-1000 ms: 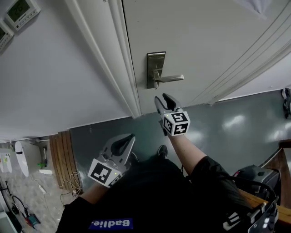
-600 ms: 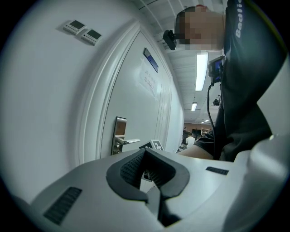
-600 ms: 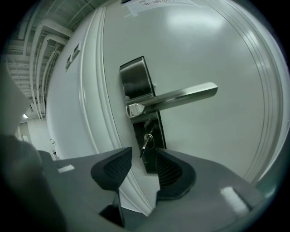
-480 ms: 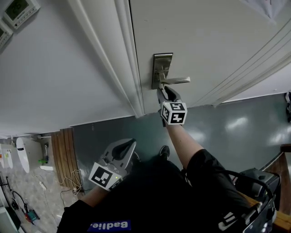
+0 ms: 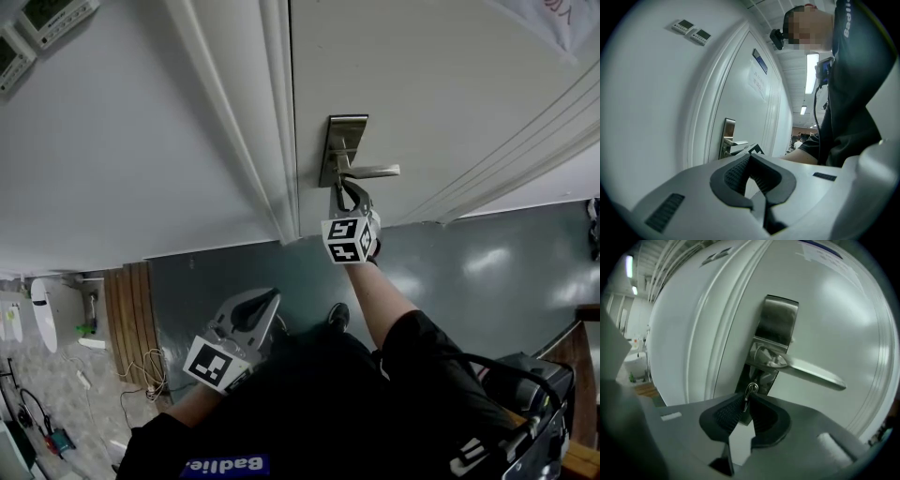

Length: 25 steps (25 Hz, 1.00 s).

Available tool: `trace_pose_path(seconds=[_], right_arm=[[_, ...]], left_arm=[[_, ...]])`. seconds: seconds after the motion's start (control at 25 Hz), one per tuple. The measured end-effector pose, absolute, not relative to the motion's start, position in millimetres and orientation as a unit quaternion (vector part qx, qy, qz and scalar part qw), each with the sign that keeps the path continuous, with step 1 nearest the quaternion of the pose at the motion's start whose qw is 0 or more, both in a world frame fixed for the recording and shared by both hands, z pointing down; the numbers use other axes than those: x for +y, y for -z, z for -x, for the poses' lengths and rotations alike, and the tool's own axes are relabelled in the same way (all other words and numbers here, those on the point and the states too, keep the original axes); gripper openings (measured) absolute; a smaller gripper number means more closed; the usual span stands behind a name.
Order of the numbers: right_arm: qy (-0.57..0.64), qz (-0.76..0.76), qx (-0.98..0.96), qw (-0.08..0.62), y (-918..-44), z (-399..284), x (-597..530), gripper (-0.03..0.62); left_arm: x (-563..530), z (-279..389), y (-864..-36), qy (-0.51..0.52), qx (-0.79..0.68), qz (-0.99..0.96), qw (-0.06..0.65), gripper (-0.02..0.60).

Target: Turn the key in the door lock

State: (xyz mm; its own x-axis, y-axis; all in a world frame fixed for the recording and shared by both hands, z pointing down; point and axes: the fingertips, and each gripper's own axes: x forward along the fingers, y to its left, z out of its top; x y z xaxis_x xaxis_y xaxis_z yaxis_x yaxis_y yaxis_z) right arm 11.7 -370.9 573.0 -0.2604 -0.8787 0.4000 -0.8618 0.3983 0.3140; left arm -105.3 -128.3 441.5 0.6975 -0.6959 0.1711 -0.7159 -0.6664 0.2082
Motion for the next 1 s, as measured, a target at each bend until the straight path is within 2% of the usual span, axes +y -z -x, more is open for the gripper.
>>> trace_pose_path(seconds=[0.36,0.48,0.52,0.6,0.76,1.0], right_arm=[[0.242,-0.52,-0.697,0.429,-579.7,-5.7,-369.3,0.037],[0.228,-0.501,-0.716,0.43,-583.9,-4.3,-367.8,0.044],[0.19,-0.503,-0.74,0.404,-583.8,-5.3,-365.9,0.068],[0.07,-0.514,-0.798,0.305,-579.2,-11.4,-361.0,0.136],[-0.198,-0.497,-0.843,0.054,-567.9,-25.2,-352.5,0.143],[-0.459,-0.435,-0.752,-0.184,-577.3,-41.5,-368.2,0.141]], left_arm=[[-127.4,119.9,-445.6,-0.043,-0.39,-0.911,0.128,-0.006],[-129.2,122.4,-445.9,-0.04,-0.392,-0.911,0.125,-0.006],[-128.5,122.1,-446.9,-0.041,-0.39,-0.911,0.128,-0.006],[-128.1,121.2,-447.9,-0.041,-0.387,-0.912,0.129,-0.006],[-128.5,117.7,-449.0,-0.039,-0.384,-0.913,0.134,-0.006],[-127.4,111.1,-450.1,-0.04,-0.378,-0.914,0.139,-0.006]])
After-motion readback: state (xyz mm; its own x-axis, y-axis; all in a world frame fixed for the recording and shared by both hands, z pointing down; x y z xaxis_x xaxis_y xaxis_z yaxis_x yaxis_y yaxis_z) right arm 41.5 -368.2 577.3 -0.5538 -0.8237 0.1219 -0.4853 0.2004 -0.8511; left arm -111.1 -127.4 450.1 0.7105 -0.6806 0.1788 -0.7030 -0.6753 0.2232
